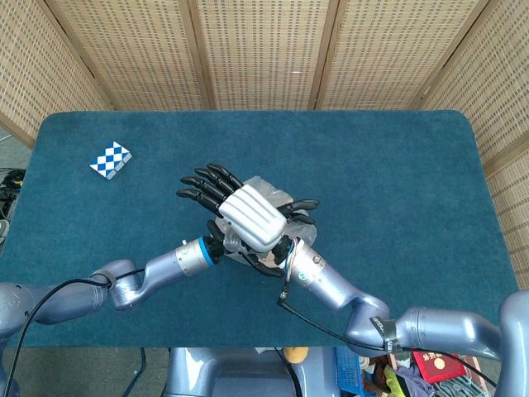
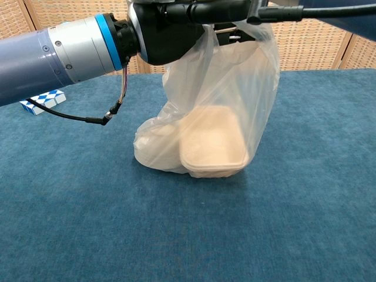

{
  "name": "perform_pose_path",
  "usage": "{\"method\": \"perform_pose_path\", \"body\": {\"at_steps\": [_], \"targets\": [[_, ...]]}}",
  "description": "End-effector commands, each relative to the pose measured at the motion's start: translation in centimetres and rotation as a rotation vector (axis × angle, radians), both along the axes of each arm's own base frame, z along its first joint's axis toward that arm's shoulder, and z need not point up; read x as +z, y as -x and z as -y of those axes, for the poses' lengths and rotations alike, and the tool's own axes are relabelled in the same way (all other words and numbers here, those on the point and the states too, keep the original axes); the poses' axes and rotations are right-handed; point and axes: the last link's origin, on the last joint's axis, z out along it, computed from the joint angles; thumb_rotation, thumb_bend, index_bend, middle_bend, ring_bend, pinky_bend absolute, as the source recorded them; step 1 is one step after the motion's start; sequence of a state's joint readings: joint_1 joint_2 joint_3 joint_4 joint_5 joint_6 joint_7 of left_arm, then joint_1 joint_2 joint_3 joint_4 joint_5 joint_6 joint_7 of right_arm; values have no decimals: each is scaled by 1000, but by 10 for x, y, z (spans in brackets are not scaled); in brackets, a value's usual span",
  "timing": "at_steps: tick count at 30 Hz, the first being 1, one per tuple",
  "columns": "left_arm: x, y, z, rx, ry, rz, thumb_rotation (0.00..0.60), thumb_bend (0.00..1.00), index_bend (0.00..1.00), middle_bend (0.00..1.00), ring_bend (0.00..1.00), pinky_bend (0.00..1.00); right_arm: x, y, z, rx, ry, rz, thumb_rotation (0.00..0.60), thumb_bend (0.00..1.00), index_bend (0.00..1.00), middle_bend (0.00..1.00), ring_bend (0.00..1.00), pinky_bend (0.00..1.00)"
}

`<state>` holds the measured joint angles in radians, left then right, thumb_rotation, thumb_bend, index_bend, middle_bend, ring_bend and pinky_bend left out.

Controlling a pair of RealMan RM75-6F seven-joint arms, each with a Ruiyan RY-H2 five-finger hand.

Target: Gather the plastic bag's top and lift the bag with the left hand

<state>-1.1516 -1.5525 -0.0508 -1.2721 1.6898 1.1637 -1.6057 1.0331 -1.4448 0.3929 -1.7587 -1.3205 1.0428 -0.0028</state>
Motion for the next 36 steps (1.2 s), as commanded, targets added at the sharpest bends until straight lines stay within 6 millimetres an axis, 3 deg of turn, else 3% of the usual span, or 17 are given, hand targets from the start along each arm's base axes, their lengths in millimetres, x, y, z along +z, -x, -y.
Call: {"method": "perform_pose_path", "body": {"at_steps": [1,3,8,11,21,27,32,36], "targets": [[-2,1,0,7,2,-9,600,147,80,4,135,83,2,0,0,1,2,3,600,619,121,128,0,2],[-3,1,-1,11,-1,-14,600,147,80,4,135,83,3,1,1,2,5,3,600,535,92,127,0,2],[-4,3,-4,28,-5,-18,600,147,81,5,135,83,8,3,2,7,13,-13,600,78,17,50,0,2],[-4,5,-4,35,-8,-20,600,147,83,6,135,82,11,5,3,9,24,-22,600,2,0,26,0,2],[-5,10,-5,45,-14,-33,600,147,85,9,136,83,25,13,9,-15,47,-21,600,31,0,25,0,2],[-4,11,-6,56,-23,-26,600,147,86,10,136,82,36,22,11,-5,72,-42,600,160,0,24,0,2],[-3,12,-7,62,-28,-27,600,147,87,12,136,82,43,30,12,-9,82,-39,600,347,0,25,0,2],[-3,12,-7,66,-30,-26,600,146,88,14,137,83,45,34,13,-7,92,-46,600,382,0,25,0,2]]}}
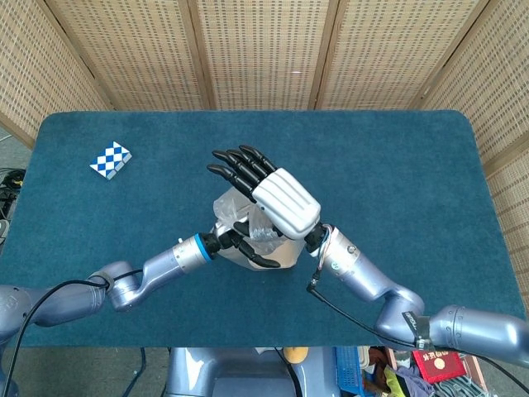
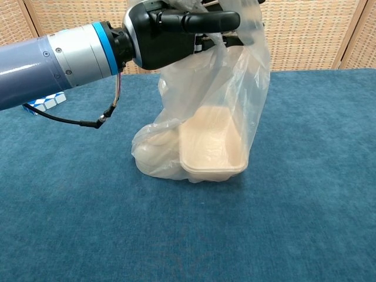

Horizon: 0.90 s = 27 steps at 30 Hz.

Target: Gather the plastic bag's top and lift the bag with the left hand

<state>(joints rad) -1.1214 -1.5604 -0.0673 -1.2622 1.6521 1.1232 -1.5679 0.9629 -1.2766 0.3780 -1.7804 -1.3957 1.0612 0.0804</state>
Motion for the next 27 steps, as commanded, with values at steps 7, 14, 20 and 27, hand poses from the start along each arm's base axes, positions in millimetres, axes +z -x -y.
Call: {"method": "perform_pose_path", "body": {"at_steps": [7,14,20,27], "targets": [[2,-1,-1,6,-8,6,600,147,89,15,137,82,8,9,0,26,73,-40,600,388,0,25,0,2],[3,0,0,11,-12,12,600,148,90,18,137,82,17,17,2,44,171,-81,600,389,0,25,0,2],[4,0,-1,19,-20,22,600,148,91,21,137,82,19,27,0,61,208,-117,600,330,0,25,0,2],[2,-1,0,39,-30,50,600,147,92,22,137,82,20,39,0,66,246,-139,600,231,0,22,0,2]]}}
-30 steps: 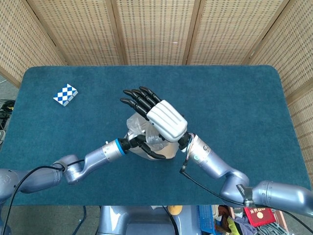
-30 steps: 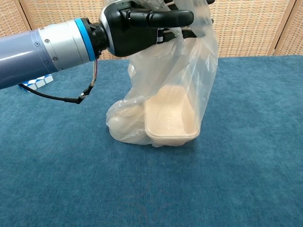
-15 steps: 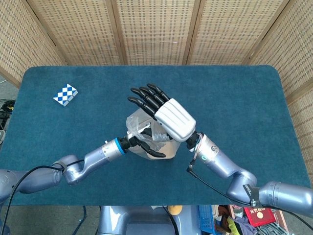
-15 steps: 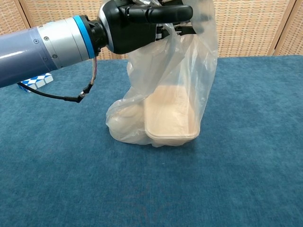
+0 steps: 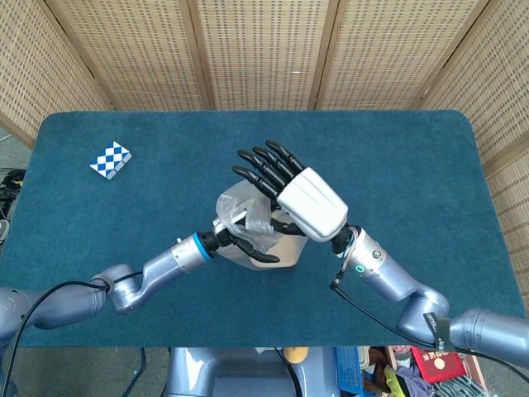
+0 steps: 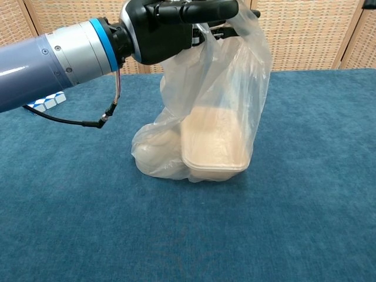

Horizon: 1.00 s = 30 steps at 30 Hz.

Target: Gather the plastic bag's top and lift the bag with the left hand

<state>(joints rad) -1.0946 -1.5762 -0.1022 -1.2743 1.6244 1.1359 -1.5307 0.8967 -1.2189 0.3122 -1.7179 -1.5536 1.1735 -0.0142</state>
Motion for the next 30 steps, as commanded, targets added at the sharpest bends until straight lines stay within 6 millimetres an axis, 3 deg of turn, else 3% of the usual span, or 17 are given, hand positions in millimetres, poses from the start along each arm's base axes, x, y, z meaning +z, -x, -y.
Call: {"method": "perform_pose_path", "body": {"at_steps": [1,16,30], "targets": [[-1,0,0,6,-3,8,600,147,92,22,137,82,1,5,1,1,22,-5,600,212,0,21,0,2],[-4,-2,2,20,-9,48,600,149,94,32,137,83,18,25,3,-15,94,-24,600,10,0,0,0,2],[-2,-6,2,27,-4,85,600,149,98,34,138,84,43,57,-1,-64,201,-78,600,0,0,0,0,2]]}}
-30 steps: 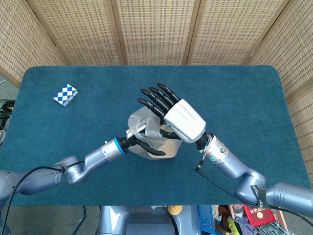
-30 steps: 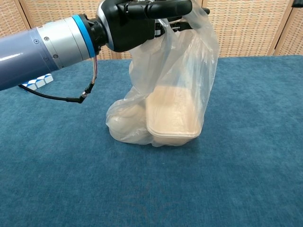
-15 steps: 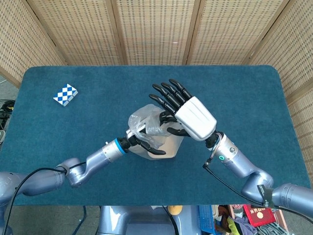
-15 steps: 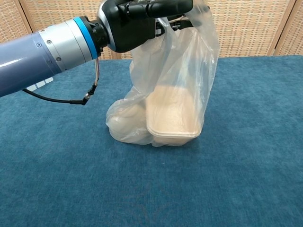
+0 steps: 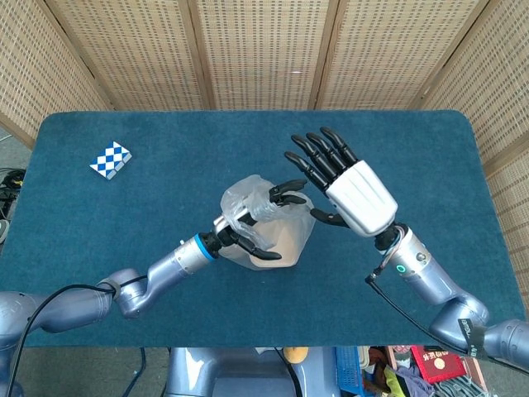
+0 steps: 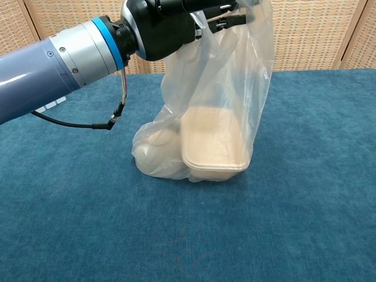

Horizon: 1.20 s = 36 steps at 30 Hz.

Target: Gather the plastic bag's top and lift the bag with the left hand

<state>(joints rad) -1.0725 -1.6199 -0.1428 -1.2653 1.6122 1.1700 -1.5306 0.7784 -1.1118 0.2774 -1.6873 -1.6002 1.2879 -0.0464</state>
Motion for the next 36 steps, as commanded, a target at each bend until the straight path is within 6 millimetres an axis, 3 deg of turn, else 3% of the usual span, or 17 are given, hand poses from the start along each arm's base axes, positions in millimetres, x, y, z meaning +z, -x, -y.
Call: {"method": "perform_pose_path", "body": {"at_steps": [1,5,10,12,13,14,19,21,30,36], "targets": [[0,0,0,1,-1,1,600,149,98,34,138,84,4,6,-1,-2,34,-17,600,0,0,0,0,2],[2,-2,0,0,-1,9,600,149,97,34,138,84,14,17,-1,-12,94,-32,600,0,0,0,0,3],[7,-4,1,-6,3,34,597,148,94,34,138,85,34,48,-10,-80,164,-4,600,0,0,0,0,2],[10,-6,0,-9,0,45,547,148,93,34,138,82,42,66,-14,-115,200,5,600,0,0,0,0,2],[12,-8,0,-15,-6,53,492,148,93,34,138,71,50,91,-19,-182,236,7,600,0,0,0,0,2],[13,-10,-1,-19,-8,56,436,144,92,34,137,59,53,103,-24,-202,246,12,600,0,0,0,0,2],[14,-15,-2,-18,-17,67,281,112,90,37,137,0,58,140,-34,-271,270,17,600,0,0,0,0,3],[13,-17,-2,-15,-29,65,247,103,90,39,135,0,58,152,-38,-298,272,14,600,0,0,0,0,2],[9,-37,-3,-25,-97,81,236,100,65,22,116,2,38,202,-64,-392,226,10,600,0,0,0,0,2],[5,-51,1,-30,-61,103,235,100,51,0,113,105,21,217,-72,-409,202,6,600,0,0,0,0,2]]}}
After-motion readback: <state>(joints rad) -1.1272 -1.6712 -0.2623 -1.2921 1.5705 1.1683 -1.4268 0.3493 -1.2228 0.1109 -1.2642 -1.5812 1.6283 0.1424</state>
